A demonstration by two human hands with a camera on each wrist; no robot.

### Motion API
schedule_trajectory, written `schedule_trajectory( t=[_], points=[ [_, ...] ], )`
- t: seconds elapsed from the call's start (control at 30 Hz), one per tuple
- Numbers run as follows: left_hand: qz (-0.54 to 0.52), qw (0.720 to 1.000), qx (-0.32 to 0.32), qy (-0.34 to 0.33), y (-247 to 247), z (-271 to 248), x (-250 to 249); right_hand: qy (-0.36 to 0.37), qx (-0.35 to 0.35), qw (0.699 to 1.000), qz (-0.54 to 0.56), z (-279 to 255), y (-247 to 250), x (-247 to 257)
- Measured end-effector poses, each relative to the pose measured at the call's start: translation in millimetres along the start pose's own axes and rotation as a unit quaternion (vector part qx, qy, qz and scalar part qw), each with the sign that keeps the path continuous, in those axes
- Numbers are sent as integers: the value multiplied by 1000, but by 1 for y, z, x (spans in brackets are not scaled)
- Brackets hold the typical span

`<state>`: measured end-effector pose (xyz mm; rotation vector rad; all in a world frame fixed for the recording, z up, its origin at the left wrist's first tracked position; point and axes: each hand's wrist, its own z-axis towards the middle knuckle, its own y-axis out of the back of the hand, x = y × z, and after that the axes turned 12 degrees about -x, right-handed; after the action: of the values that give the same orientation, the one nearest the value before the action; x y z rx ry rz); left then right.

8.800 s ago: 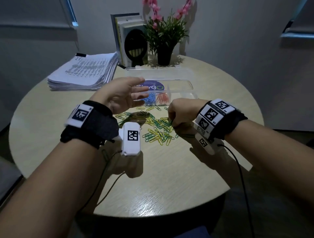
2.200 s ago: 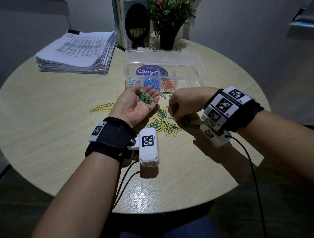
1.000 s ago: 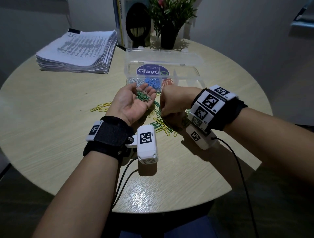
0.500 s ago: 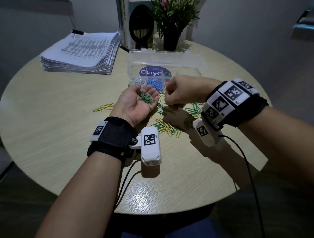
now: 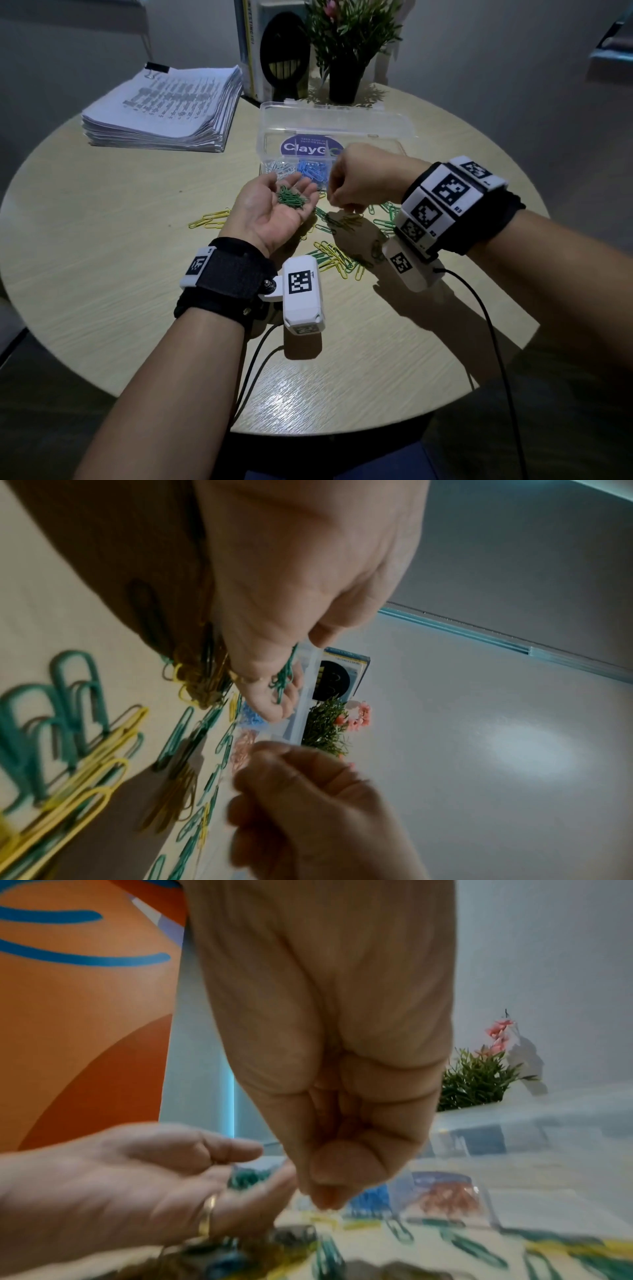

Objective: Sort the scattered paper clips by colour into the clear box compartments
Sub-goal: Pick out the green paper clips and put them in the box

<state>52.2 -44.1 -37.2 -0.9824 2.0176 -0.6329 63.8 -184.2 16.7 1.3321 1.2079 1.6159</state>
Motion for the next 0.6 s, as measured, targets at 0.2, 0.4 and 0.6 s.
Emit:
schedule_trajectory(
  t=[0.2, 0.4, 0.6],
  points=[
    [-3, 1000, -2, -7, 1, 1, -3, 19, 32, 993, -113, -3, -23, 0],
    [-1, 1000, -6, -6, 2, 4, -2, 42, 48, 990, -125, -1, -26, 1],
    [-2, 1000, -6, -9, 3, 4, -3, 75, 47, 988, -128, -2, -26, 4]
  ],
)
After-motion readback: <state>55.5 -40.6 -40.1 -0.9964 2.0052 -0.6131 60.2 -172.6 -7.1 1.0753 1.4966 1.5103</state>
